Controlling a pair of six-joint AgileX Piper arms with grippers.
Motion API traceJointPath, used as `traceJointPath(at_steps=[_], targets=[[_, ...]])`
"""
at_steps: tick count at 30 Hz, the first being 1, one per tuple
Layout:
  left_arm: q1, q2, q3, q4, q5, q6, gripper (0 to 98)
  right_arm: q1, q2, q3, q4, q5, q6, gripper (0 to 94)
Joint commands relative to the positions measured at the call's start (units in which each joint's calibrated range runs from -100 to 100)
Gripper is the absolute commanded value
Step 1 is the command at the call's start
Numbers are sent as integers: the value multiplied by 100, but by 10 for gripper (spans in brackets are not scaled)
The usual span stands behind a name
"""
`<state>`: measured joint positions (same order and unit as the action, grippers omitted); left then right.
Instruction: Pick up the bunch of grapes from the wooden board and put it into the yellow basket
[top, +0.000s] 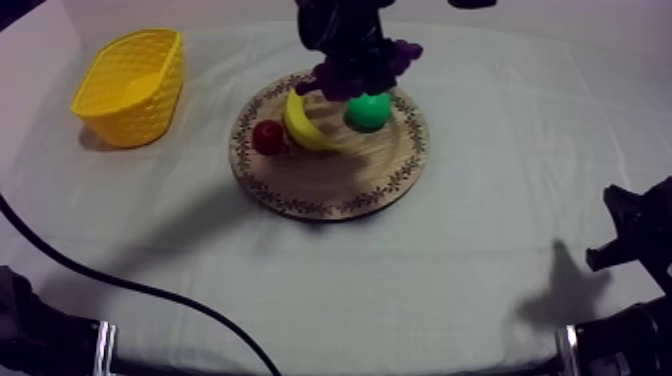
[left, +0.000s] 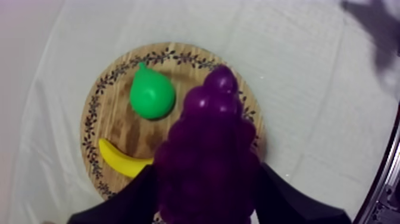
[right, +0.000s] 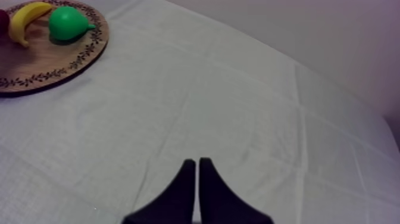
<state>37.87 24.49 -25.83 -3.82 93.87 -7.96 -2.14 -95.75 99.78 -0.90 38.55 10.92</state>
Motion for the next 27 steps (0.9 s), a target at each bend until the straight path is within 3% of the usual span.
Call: traceJointPath(at_steps=[1, 27], targets=[[-75, 4, -15, 5, -4, 4, 446, -1, 0, 0, -1, -1, -1, 3], [-1869, -56, -94, 164, 20, 378, 439, -1, 0, 0, -1, -1, -1, 3]])
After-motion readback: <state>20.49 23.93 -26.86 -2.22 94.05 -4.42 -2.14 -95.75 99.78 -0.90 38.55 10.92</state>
